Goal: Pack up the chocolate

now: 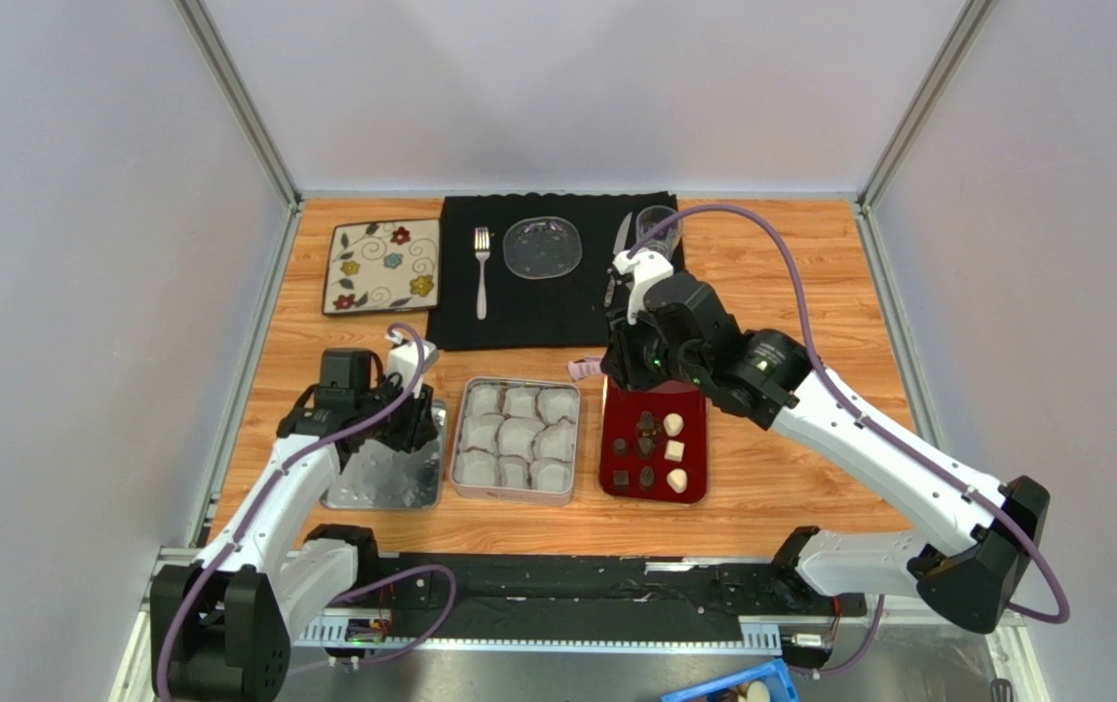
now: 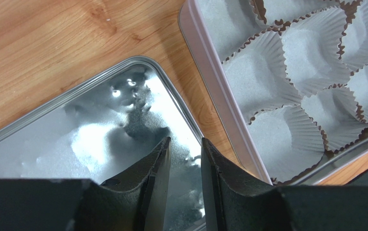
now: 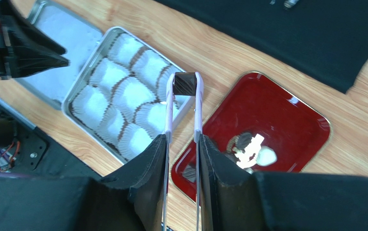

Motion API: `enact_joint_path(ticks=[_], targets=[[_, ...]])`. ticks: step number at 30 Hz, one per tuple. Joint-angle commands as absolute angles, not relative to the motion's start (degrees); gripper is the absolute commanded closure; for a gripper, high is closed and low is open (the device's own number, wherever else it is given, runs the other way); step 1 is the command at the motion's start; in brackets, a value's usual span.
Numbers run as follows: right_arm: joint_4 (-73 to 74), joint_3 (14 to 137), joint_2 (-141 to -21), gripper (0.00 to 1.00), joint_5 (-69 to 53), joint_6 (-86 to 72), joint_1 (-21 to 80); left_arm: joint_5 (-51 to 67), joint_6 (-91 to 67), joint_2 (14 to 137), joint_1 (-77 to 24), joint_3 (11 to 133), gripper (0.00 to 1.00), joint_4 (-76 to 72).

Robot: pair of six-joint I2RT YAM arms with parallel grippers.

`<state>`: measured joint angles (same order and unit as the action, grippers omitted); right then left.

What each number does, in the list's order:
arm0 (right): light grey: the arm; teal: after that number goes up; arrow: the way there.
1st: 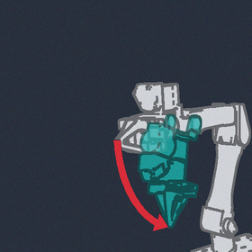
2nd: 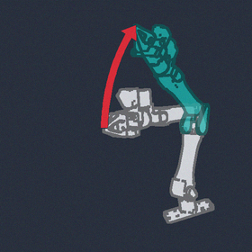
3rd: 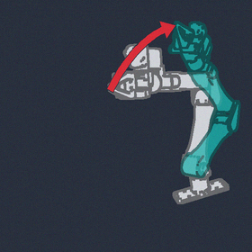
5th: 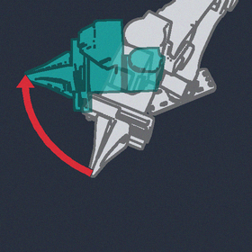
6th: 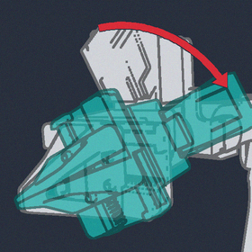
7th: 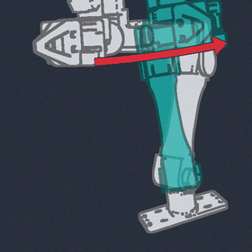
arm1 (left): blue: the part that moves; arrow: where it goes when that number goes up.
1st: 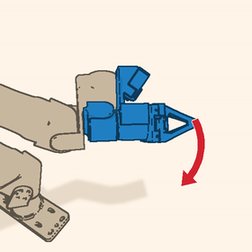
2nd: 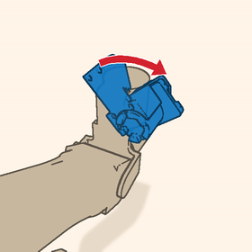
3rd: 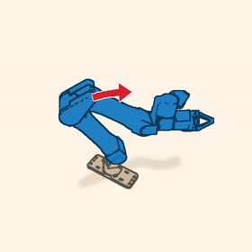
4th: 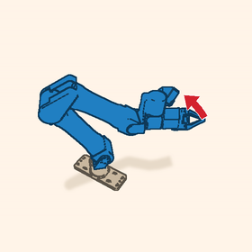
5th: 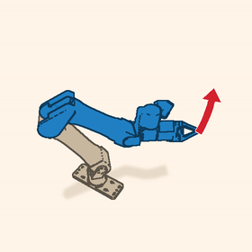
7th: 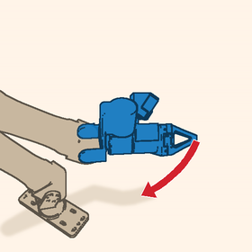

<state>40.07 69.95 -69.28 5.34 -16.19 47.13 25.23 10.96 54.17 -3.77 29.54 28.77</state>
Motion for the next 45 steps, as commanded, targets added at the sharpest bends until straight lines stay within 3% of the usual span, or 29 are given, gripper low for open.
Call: enact_joint_path(ticks=[1,10,22,29,34,39,45], targets=[[37.09,74.61,-72.33,0.88,3.6,-16.61,49.47,22.68,11.34,55.37,-6.85,29.01,0.63,23.65],[34.63,76.47,-76.99,0.89,2.46,-17.4,51.06,22.67,8.88,57.65,-11.6,26.28,0.64,20.74],[32.52,74.97,-78.4,0.89,1.85,-17.75,51.24,31.02,7.12,56.87,-16.34,26.19,0.62,20.92],[30.33,75.06,-81.03,0.89,-1.04,-18.54,51.15,25.85,11.16,55.46,-16.7,27.33,0.61,24.43],[29.27,77.34,-85.16,0.89,-1.67,-18.37,52.47,18.99,13.89,52.83,-16.52,28.03,0.54,25.31],[28.3,79.71,-88.76,0.89,-2.2,-18.11,53.44,20.46,11.26,52.2,-11.62,31.63,0.5,26.8],[27.33,81.74,-92.46,0.89,-3.43,-18.37,53.79,29.18,9.4,57.21,-2.46,35.51,0.54,30.58]])
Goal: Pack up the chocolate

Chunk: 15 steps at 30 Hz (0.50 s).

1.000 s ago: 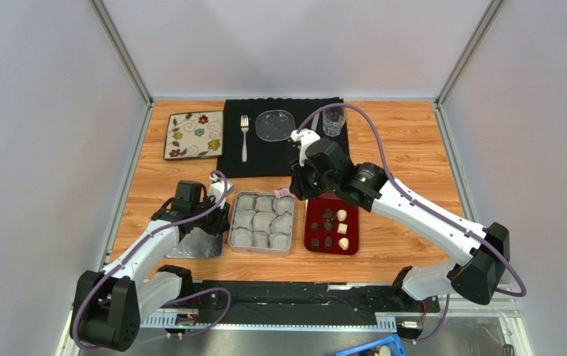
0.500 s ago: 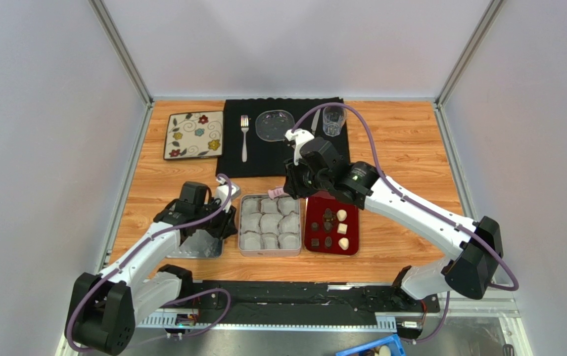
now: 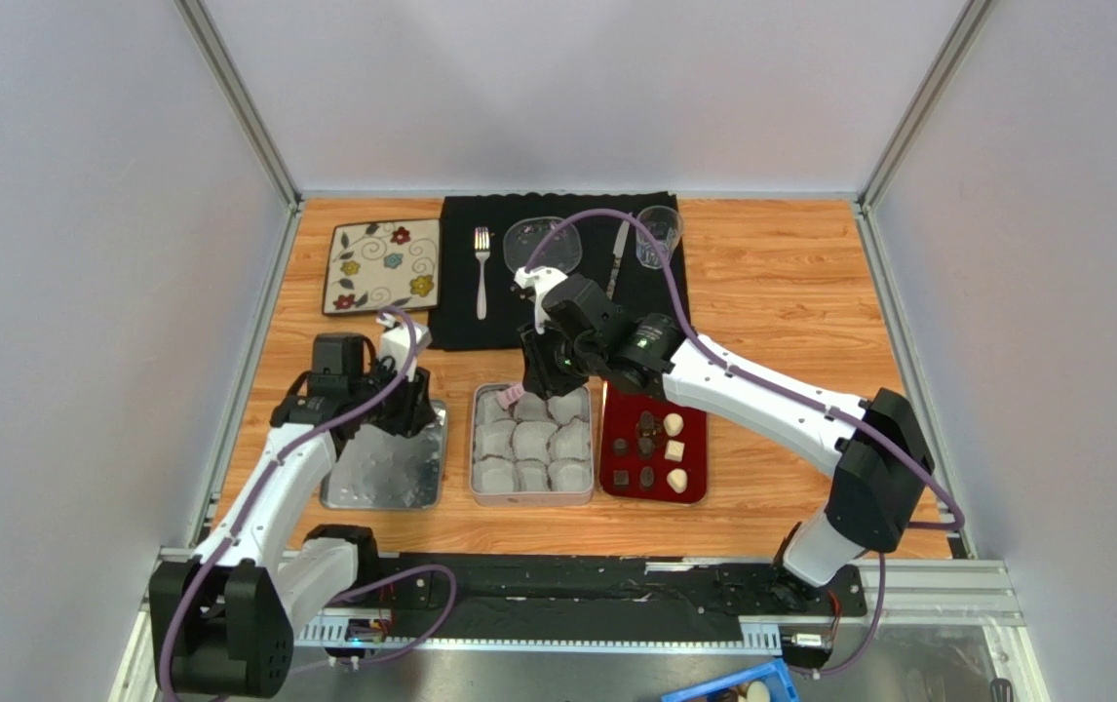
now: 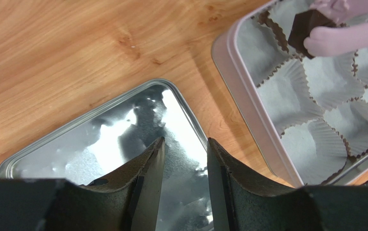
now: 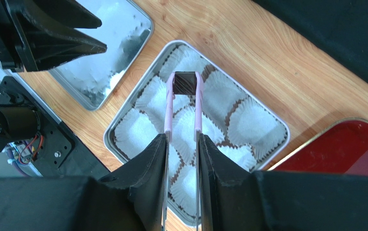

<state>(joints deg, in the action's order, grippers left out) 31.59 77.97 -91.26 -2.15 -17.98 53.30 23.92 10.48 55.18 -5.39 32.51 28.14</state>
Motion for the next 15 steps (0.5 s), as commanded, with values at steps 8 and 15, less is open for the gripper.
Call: enact_joint_path(ticks=[8,15], targets=[[25.66,82.35,-95.01,0.88,-4.39,-18.81,54.05,30.23,8.17,56.51,-2.37,34.37,0.54,29.36],[25.58,82.79,-96.59,0.78,-3.96,-18.81,54.23,30.5,8.52,55.72,-2.37,34.01,0.54,29.79]])
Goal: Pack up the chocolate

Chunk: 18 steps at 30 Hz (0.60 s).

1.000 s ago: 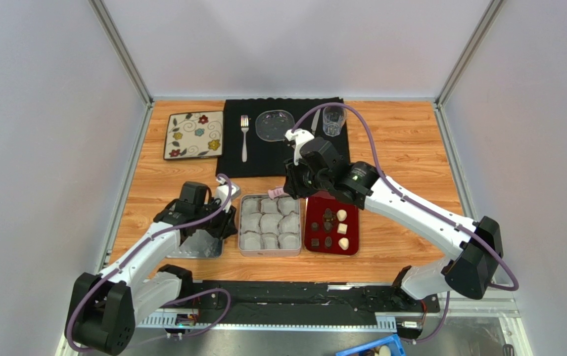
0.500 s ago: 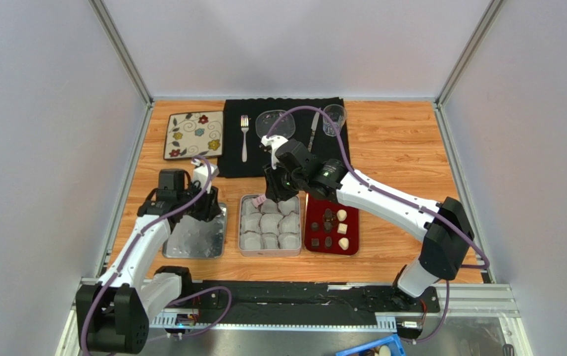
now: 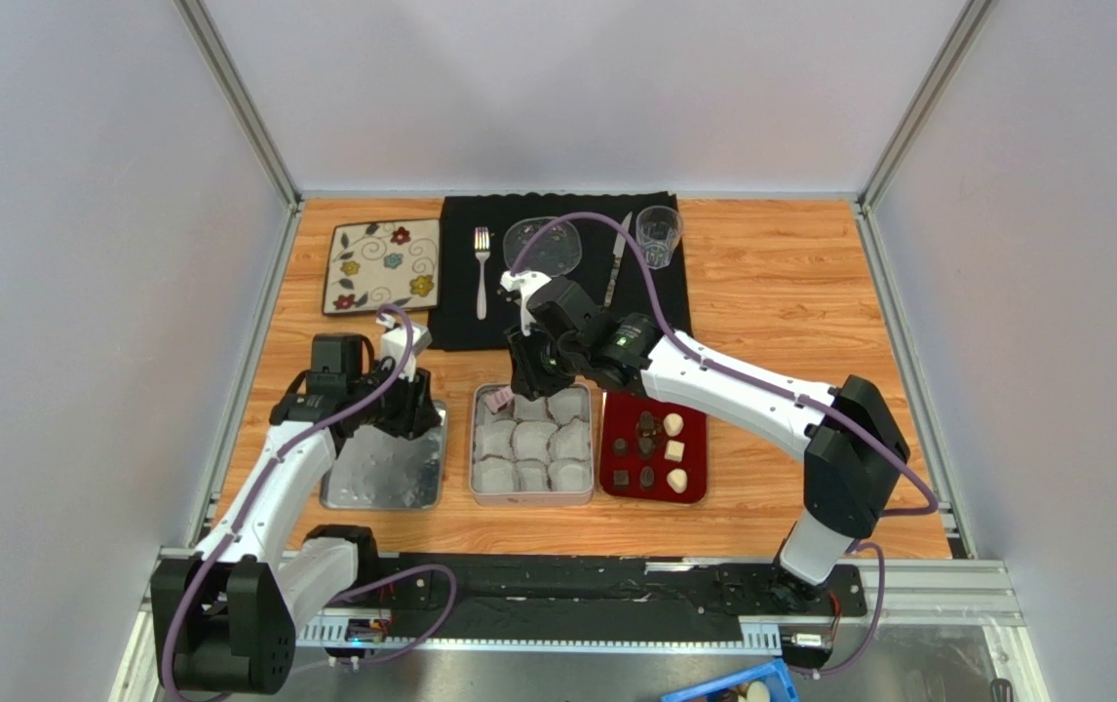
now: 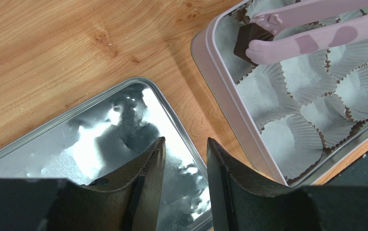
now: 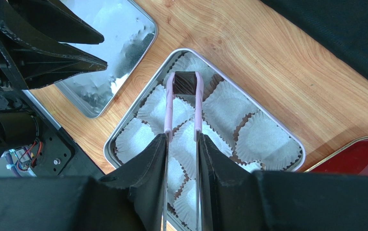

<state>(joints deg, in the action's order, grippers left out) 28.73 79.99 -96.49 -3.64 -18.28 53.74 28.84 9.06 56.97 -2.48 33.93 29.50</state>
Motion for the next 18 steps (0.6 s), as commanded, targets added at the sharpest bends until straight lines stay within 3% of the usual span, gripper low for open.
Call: enact_joint_path(ticks=[1,12,18], targets=[[25.58,82.79,-96.68,0.77,-3.78,-18.9,54.14,30.59,8.53,55.64,-2.37,34.01,0.54,29.88],[25.58,83.15,-97.3,0.63,-3.16,-18.9,54.23,30.85,9.05,55.2,-2.37,34.1,0.53,30.32],[25.93,83.58,-97.38,0.62,-2.64,-18.46,54.14,30.85,8.97,55.02,-2.37,34.37,0.53,30.5]])
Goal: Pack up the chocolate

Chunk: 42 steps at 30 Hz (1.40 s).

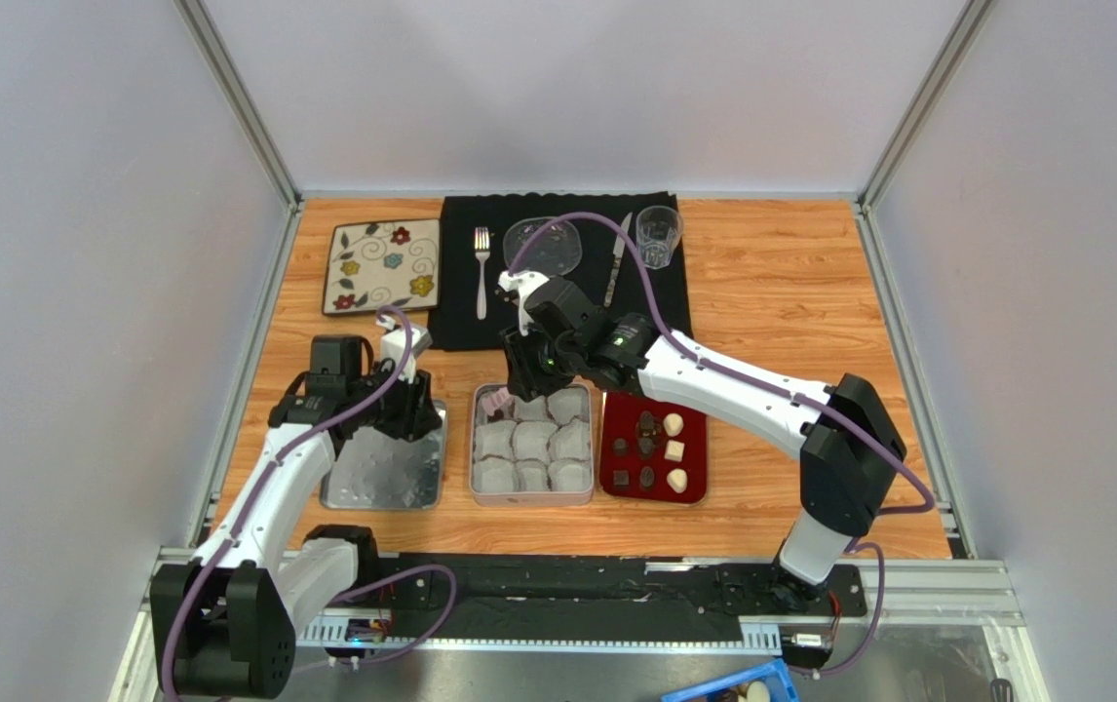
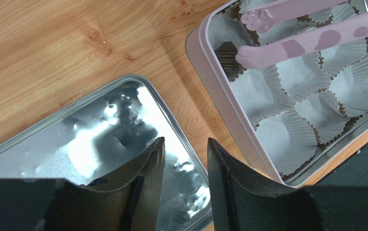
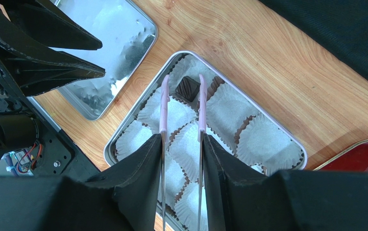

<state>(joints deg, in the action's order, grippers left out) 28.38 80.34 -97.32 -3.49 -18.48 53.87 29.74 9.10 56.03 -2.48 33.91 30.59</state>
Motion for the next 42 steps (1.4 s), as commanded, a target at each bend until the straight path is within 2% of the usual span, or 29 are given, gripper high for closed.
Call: enact_joint_path(ticks=[1,5,12,27,42], targets=[[25.93,83.58,-97.38,0.62,-2.64,-18.37,54.14,30.85,8.96,55.02,-2.37,34.37,0.53,30.41],[27.24,84.29,-96.42,0.67,-1.58,-17.76,54.05,30.94,8.79,55.11,-2.37,34.1,0.53,30.32],[31.02,81.66,-89.22,0.68,2.0,-16.7,53.26,30.41,9.4,55.11,-2.37,34.72,0.53,30.76],[38.32,58.46,-62.41,0.66,10.19,-21.79,52.12,31.2,9.76,54.93,-2.37,36.91,0.53,32.87],[40.61,50.89,-57.22,0.62,12.83,-25.14,51.24,32.52,10.11,55.02,-2.37,37.0,0.53,33.84]])
